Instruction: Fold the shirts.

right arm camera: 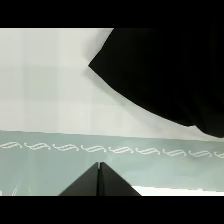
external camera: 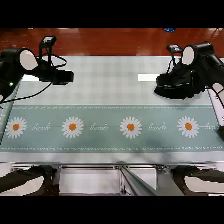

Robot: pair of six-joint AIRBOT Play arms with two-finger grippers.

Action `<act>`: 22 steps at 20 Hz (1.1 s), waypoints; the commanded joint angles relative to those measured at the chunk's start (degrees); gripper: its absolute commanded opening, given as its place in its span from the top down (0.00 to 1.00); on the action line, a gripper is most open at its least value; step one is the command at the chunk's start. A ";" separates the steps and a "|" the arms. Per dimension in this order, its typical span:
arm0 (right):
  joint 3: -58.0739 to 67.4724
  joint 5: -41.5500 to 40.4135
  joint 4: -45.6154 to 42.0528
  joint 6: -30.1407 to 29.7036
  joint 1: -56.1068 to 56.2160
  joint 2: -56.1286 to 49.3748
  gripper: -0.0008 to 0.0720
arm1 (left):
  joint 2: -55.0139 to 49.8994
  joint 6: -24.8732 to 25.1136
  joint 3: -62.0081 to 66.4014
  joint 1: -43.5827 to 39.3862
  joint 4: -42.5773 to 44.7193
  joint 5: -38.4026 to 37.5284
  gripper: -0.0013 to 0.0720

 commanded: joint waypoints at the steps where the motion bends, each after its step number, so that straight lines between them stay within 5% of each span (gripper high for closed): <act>1: -0.02 0.00 0.02 0.02 0.07 -0.04 0.96 | -0.04 0.00 0.00 -0.04 0.00 0.00 0.96; 14: -0.02 -0.11 0.09 0.04 0.07 -0.04 0.96 | -0.04 -0.02 0.00 -0.04 0.00 0.02 0.96; 18: -0.02 -7.72 -1.25 -0.02 0.02 -0.04 0.94 | -0.04 0.02 0.00 -0.04 0.02 0.72 0.96; 19: 0.00 -10.25 -4.72 0.15 0.02 -0.02 0.73 | -0.04 0.17 -0.02 -0.04 0.04 3.04 0.96; 20: 0.02 -11.80 -9.70 0.66 0.00 -0.04 0.42 | -0.15 0.17 -0.20 0.02 0.31 5.86 0.92; 21: 0.02 -12.70 -16.13 3.04 -0.13 -0.04 0.41 | -0.50 0.17 -0.39 0.00 2.49 8.63 0.72; 22: 0.02 -13.00 -23.21 7.48 -0.83 -0.04 0.41 | -1.20 0.15 -0.42 0.00 5.55 11.19 0.36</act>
